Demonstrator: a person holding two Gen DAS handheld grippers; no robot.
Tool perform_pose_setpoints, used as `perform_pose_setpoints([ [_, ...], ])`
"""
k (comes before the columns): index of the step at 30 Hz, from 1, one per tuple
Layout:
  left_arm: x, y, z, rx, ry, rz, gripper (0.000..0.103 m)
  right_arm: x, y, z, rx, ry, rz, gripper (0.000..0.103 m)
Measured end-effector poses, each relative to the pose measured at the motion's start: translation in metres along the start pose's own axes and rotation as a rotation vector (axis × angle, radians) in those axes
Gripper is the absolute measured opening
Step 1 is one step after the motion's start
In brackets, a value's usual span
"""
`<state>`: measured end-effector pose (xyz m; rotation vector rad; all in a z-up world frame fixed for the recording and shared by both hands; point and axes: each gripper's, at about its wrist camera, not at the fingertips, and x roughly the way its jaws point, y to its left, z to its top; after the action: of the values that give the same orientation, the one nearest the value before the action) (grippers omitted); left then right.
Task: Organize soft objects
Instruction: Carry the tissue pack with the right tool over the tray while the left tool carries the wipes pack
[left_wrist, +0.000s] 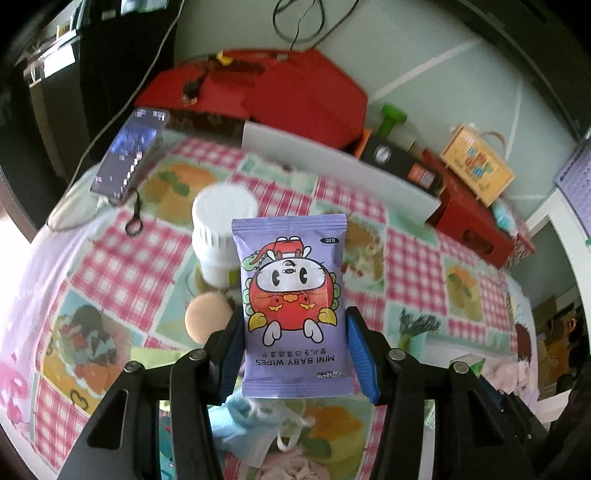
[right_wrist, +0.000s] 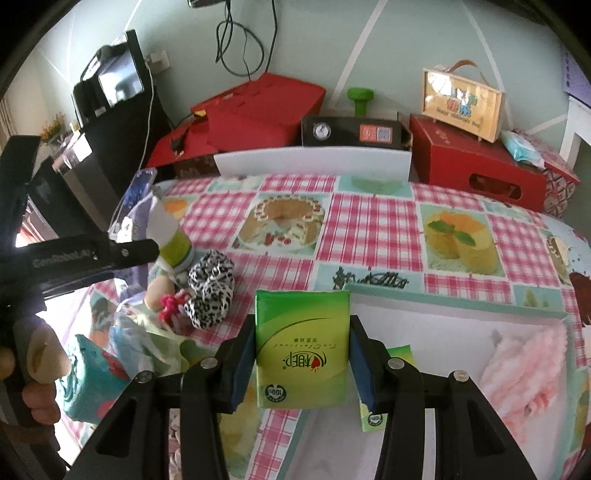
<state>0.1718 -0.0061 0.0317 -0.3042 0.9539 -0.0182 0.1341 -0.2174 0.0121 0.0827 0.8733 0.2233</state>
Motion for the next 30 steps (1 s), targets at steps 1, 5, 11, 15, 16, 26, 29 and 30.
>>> perform_pose_setpoints([
  [1, -0.002, 0.0, 0.001, 0.0, -0.009, -0.006, 0.054, -0.003, -0.001, 0.001, 0.003, -0.01, -0.001, 0.05],
  [5, -0.015, -0.002, 0.004, -0.003, -0.045, -0.026, 0.054, -0.012, -0.005, 0.004, 0.015, -0.036, -0.005, 0.05],
  [11, -0.032, -0.007, 0.007, 0.011, -0.086, -0.038, 0.054, -0.029, -0.009, 0.008, 0.031, -0.079, -0.012, 0.05],
  [15, -0.039, -0.019, 0.006, 0.041, -0.092, -0.057, 0.054, -0.042, -0.01, 0.011, 0.032, -0.113, -0.016, 0.05],
  [16, -0.04, -0.022, 0.005, 0.047, -0.09, -0.064, 0.054, -0.046, -0.01, 0.012, 0.033, -0.121, -0.02, 0.05],
  [26, -0.048, -0.064, -0.004, 0.152, -0.086, -0.149, 0.054, -0.081, -0.048, 0.016, 0.096, -0.192, -0.127, 0.05],
  [29, -0.046, -0.076, -0.008, 0.178, -0.075, -0.164, 0.054, -0.091, -0.071, 0.014, 0.146, -0.204, -0.177, 0.05],
  [30, -0.044, -0.08, -0.01, 0.189, -0.069, -0.168, 0.054, -0.093, -0.079, 0.013, 0.165, -0.205, -0.192, 0.05],
])
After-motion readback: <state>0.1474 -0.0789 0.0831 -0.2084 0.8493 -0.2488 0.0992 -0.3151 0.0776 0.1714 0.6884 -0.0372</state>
